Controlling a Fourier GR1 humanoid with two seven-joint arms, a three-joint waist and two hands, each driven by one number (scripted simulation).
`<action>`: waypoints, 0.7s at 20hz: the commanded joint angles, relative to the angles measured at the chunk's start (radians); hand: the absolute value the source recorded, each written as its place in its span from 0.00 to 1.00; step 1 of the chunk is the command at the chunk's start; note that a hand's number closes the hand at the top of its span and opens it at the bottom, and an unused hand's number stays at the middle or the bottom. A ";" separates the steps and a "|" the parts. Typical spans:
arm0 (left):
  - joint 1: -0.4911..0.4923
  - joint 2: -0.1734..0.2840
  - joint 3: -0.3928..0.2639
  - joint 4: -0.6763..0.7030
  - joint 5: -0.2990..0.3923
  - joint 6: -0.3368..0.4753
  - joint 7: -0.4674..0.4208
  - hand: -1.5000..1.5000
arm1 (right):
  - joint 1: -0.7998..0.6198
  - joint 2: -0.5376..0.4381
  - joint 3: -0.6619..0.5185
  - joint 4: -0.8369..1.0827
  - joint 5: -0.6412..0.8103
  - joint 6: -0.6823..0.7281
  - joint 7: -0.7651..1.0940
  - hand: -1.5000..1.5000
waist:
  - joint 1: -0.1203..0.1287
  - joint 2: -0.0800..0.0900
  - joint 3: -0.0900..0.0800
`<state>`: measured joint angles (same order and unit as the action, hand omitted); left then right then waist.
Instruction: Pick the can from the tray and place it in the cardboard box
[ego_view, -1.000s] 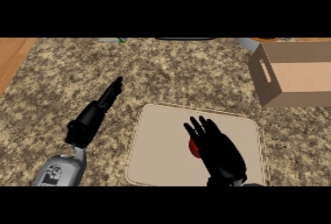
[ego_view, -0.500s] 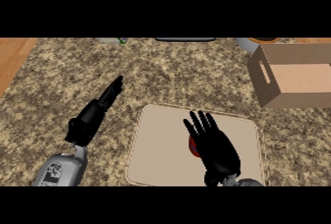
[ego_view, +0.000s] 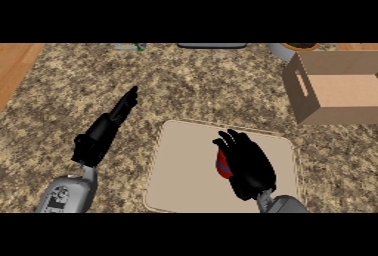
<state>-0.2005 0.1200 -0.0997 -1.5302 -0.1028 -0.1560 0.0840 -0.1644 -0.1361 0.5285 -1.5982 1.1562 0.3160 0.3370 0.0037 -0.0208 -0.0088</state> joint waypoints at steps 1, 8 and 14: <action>-0.053 -0.028 -0.008 0.001 -0.021 0.024 0.030 0.50 | 0.012 -0.006 0.012 0.121 0.014 -0.016 -0.045 1.00 | -0.002 0.022 0.009; 0.027 -0.007 0.002 -0.063 -0.006 -0.006 0.033 0.50 | 0.081 -0.130 -0.047 0.033 0.029 -0.148 -0.172 1.00 | -0.005 0.019 0.009; 0.035 -0.006 -0.001 -0.035 -0.019 -0.001 -0.004 0.50 | 0.158 -0.490 -0.405 0.095 -0.235 -0.279 -0.588 1.00 | -0.026 0.022 0.012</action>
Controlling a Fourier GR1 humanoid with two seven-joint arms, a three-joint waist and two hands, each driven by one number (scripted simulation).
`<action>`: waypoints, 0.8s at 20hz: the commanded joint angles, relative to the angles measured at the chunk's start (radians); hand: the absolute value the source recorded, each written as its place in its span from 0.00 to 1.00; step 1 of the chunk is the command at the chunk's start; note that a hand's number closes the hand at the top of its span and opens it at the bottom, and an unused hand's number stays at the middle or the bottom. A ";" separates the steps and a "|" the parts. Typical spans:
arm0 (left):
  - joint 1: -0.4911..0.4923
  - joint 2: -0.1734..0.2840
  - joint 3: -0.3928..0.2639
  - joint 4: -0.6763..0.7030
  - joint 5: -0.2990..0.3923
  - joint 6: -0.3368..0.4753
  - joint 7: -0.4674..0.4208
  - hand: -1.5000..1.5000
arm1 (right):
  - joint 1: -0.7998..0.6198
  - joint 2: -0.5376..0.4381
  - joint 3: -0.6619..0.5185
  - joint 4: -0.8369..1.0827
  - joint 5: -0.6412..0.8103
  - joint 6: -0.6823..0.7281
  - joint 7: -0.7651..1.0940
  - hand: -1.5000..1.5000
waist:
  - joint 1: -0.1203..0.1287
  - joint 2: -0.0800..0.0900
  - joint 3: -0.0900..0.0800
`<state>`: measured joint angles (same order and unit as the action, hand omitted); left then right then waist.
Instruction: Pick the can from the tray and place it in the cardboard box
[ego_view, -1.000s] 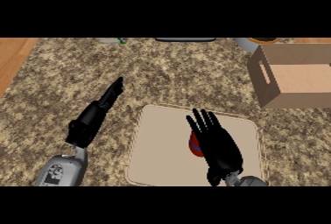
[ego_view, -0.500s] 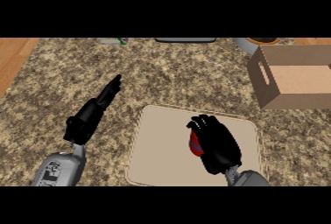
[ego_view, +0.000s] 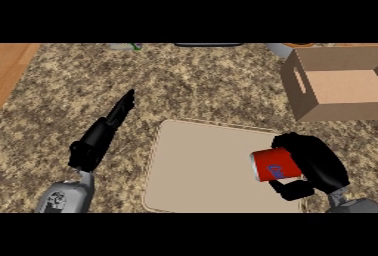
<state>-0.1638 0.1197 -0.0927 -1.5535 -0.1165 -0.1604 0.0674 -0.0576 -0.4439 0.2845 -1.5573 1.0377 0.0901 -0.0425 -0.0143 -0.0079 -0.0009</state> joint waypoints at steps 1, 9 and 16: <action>-0.035 -0.020 0.007 0.026 -0.006 0.023 0.011 0.50 | 0.034 -0.200 -0.222 0.099 -0.156 -0.091 -0.262 1.00 | -0.011 0.013 0.004; -0.047 -0.002 0.031 0.019 0.025 -0.020 0.023 0.50 | 0.119 -0.288 -0.461 0.091 -0.360 -0.161 -0.519 1.00 | -0.002 0.005 0.001; -0.029 -0.005 0.026 0.039 -0.013 -0.001 -0.007 0.50 | 0.266 -0.351 -0.662 -0.214 -0.605 0.070 -0.513 1.00 | -0.009 0.004 0.000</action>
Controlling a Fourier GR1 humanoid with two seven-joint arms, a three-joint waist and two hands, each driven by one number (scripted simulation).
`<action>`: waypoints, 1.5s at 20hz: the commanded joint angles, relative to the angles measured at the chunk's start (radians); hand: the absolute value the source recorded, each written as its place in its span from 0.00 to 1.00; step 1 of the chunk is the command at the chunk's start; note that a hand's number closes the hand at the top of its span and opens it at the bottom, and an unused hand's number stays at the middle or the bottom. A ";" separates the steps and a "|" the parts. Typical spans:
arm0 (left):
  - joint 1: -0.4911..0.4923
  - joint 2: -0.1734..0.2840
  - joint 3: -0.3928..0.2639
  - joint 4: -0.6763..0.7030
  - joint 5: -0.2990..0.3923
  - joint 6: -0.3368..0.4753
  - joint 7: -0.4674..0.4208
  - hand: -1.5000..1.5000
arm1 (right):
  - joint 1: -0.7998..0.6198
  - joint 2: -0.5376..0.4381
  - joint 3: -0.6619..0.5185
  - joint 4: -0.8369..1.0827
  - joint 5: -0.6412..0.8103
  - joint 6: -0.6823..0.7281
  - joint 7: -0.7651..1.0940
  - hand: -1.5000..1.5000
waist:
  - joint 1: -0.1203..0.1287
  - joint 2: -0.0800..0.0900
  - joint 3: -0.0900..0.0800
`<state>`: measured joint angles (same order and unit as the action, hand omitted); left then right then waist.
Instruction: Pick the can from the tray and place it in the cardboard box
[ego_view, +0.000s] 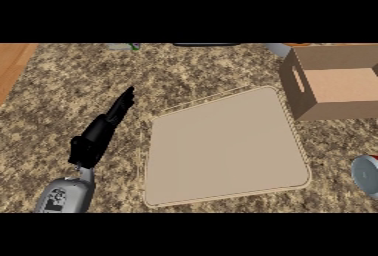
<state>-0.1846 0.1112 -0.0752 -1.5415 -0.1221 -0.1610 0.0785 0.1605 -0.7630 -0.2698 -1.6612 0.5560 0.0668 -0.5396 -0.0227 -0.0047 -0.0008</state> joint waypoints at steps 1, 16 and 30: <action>-0.011 0.001 0.006 0.047 -0.018 0.007 -0.021 0.50 | 0.060 -0.049 -0.160 -0.134 -0.199 0.134 -0.034 1.00 | -0.013 -0.001 -0.001; -0.031 -0.032 -0.030 -0.034 -0.020 -0.019 0.072 0.50 | -0.195 -0.113 -0.353 -0.004 -0.322 0.283 0.299 1.00 | 0.029 0.006 0.001; 0.022 -0.070 -0.041 0.008 -0.062 0.007 -0.020 0.50 | -0.632 -0.086 -0.120 0.396 -0.179 0.187 0.354 1.00 | 0.036 0.007 0.001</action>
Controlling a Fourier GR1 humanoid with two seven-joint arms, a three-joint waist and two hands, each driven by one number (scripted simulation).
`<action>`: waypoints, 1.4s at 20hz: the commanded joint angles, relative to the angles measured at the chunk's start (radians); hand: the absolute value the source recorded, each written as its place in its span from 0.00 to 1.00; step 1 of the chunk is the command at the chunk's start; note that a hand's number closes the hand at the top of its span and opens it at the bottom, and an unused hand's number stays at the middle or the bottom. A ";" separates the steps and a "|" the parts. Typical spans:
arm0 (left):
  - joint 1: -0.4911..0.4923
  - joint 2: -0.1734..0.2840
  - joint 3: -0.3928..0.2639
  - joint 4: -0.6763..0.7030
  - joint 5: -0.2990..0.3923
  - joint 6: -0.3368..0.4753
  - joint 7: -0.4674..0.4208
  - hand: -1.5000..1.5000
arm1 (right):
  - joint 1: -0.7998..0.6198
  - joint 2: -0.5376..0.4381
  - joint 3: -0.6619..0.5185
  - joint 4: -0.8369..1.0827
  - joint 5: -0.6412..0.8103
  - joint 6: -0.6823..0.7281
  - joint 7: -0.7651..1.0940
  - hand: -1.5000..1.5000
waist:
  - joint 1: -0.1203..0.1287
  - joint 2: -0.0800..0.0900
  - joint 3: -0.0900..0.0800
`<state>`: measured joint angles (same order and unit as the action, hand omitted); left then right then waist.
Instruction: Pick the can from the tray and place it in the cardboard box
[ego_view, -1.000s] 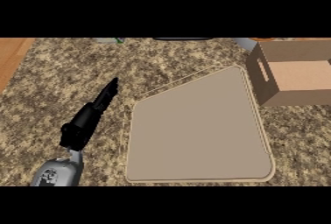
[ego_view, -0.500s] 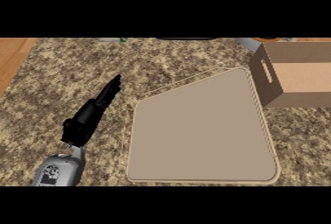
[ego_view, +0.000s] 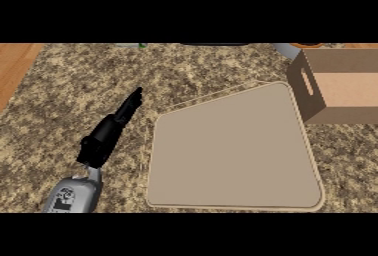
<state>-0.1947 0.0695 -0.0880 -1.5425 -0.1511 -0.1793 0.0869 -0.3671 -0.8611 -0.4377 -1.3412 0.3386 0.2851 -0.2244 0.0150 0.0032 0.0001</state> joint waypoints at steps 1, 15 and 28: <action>-0.029 0.014 0.030 0.050 -0.003 -0.004 -0.020 0.50 | -0.155 -0.017 0.056 0.172 0.054 -0.029 -0.007 1.00 | 0.000 0.001 0.000; -0.071 0.000 0.027 0.054 0.013 -0.035 -0.008 0.50 | -0.445 0.065 0.211 0.731 0.351 -0.302 -0.192 1.00 | 0.013 0.006 0.001; -0.036 -0.014 -0.004 0.000 -0.010 -0.023 0.010 0.50 | -0.501 0.096 0.083 1.080 0.251 -0.224 -0.328 0.00 | 0.028 0.015 0.004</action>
<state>-0.2182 0.0603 -0.0859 -1.5393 -0.1553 -0.2041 0.0802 -0.8582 -0.7400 -0.3040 -0.3289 0.6340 0.0256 -0.4696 0.0455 0.0173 0.0032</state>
